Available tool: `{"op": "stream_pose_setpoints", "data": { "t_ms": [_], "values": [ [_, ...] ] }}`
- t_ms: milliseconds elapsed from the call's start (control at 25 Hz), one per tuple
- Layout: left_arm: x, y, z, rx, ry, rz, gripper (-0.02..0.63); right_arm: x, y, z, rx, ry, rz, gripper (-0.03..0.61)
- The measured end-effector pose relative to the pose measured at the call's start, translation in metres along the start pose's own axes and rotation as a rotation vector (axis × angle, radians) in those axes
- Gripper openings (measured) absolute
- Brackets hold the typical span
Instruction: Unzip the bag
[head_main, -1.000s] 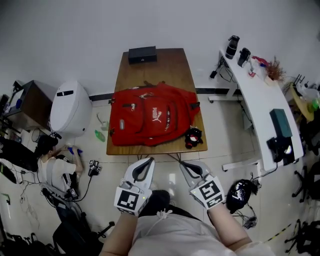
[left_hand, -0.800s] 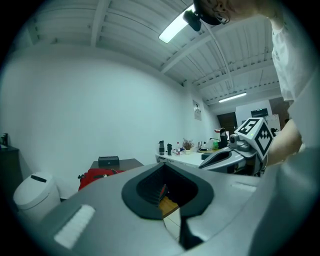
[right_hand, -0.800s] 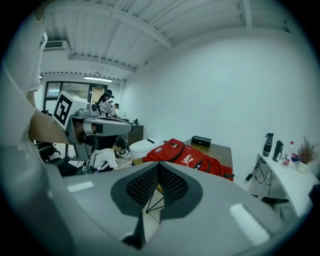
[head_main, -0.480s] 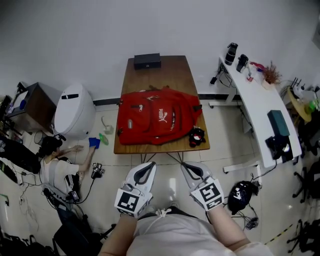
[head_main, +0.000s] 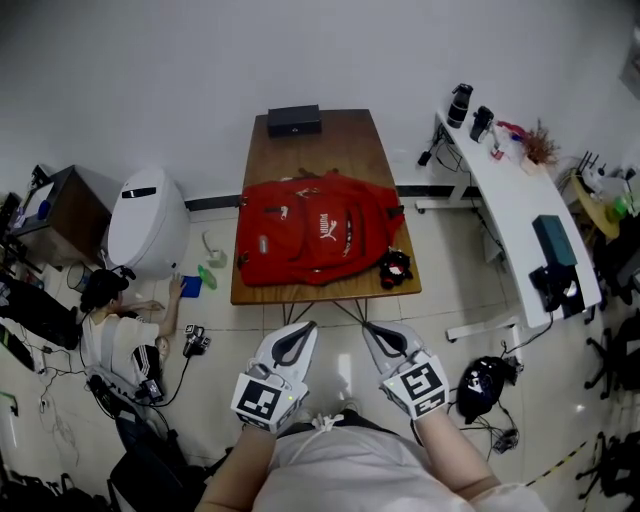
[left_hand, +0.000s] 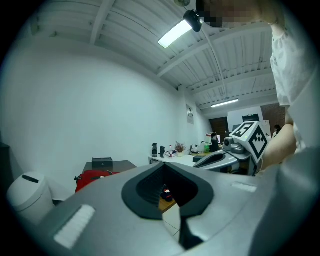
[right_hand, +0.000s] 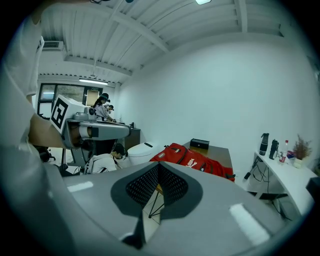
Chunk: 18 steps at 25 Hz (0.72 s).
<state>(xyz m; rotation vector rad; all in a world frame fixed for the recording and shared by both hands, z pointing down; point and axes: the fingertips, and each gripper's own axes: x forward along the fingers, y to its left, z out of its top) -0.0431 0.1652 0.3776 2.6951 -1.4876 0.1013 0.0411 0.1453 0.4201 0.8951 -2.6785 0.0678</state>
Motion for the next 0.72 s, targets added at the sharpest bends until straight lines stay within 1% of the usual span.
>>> {"op": "stream_pose_setpoints", "data": {
  "t_ms": [320, 480, 720],
  "values": [
    [0.001, -0.001, 0.002, -0.010, -0.013, -0.018, 0.006, -0.001, -0.001, 0.005, -0.006, -0.003, -0.008, 0.008],
    [0.003, -0.005, 0.000, -0.017, -0.011, -0.029, 0.006, -0.005, -0.002, 0.007, -0.009, -0.026, -0.009, 0.008],
    [0.008, -0.010, 0.002, -0.006, -0.012, -0.047, 0.006, -0.008, -0.005, 0.010, 0.002, -0.034, -0.010, 0.008]
  ]
}}
